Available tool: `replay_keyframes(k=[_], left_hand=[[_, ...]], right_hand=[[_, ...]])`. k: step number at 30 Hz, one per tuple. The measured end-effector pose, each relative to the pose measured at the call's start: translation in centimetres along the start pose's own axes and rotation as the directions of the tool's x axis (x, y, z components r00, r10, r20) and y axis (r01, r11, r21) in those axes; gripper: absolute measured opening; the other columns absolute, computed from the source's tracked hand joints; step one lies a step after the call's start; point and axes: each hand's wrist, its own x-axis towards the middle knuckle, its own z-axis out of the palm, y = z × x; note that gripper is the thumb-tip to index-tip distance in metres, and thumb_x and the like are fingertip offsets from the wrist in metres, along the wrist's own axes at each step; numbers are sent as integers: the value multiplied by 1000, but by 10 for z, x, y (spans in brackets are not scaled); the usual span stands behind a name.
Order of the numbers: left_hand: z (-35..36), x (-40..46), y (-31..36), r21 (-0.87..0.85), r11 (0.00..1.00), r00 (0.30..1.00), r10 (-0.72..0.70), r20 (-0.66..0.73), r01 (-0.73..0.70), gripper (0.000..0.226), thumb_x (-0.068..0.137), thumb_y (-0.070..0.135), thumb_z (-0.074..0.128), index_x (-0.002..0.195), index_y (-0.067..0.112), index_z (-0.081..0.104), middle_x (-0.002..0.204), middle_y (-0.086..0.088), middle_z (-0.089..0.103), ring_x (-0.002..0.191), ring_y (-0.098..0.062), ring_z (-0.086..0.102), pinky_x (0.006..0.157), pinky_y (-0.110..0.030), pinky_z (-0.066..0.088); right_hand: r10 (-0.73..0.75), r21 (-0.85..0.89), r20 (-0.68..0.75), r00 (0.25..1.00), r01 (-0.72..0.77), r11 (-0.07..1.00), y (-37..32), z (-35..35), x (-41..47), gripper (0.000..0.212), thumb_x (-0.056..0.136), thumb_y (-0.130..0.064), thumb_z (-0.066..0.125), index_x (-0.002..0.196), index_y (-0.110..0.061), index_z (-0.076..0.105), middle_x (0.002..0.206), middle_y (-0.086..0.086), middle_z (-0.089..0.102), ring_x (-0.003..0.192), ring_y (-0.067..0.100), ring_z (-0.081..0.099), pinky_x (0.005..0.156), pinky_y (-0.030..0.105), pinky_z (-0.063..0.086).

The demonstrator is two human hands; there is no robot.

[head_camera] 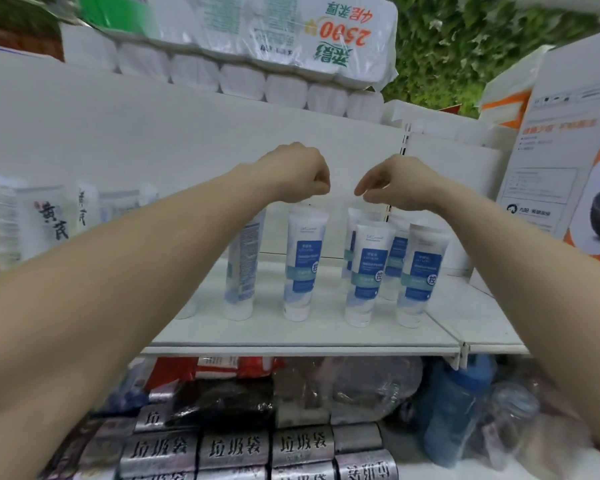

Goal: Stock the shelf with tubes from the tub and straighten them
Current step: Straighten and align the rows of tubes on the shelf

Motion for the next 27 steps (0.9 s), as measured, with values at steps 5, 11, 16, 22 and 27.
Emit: replay_keyframes(k=[5, 11, 16, 22, 27], left_hand=[[1, 0, -4, -19, 999, 999, 34, 25, -33, 23, 91, 31, 55, 108, 26, 71, 110, -1, 69, 98, -24, 61, 88, -37, 50], [8, 16, 8, -57, 995, 995, 80, 66, -77, 22, 95, 29, 54, 112, 29, 68, 116, 3, 66, 101, -19, 60, 84, -28, 45], [17, 36, 22, -64, 994, 992, 93, 87, -87, 23, 95, 29, 54, 114, 30, 67, 119, 2, 64, 106, -19, 57, 86, -27, 43], [32, 50, 31, -74, 993, 986, 103, 129, -94, 23, 95, 26, 56, 115, 30, 66, 116, 2, 65, 103, -18, 57, 86, -27, 42], [41, 63, 35, -69, 994, 980, 92, 175, -81, 29, 94, 26, 58, 122, 31, 61, 116, 2, 63, 103, -18, 56, 90, -32, 46]], right_hand=[[130, -241, 36, 991, -117, 963, 11, -2, 0, 19, 87, -19, 64, 102, -29, 70, 106, -1, 63, 100, 20, 58, 91, 34, 49], [282, -313, 93, 955, -241, 919, 49, -2, -6, 18, 85, -21, 66, 98, -32, 68, 106, -1, 62, 101, 22, 58, 93, 37, 48], [274, -226, 62, 960, -254, 940, 70, 5, -5, 16, 82, -18, 67, 91, -31, 67, 96, 1, 67, 89, 19, 61, 78, 29, 50], [216, -89, 87, 973, -208, 974, 73, 12, 6, 21, 85, -15, 64, 101, -25, 70, 93, -3, 62, 86, 16, 60, 75, 25, 45], [207, 7, 100, 973, -209, 978, 72, 14, 12, 15, 86, -23, 64, 93, -17, 75, 75, -5, 70, 79, 12, 64, 74, 25, 49]])
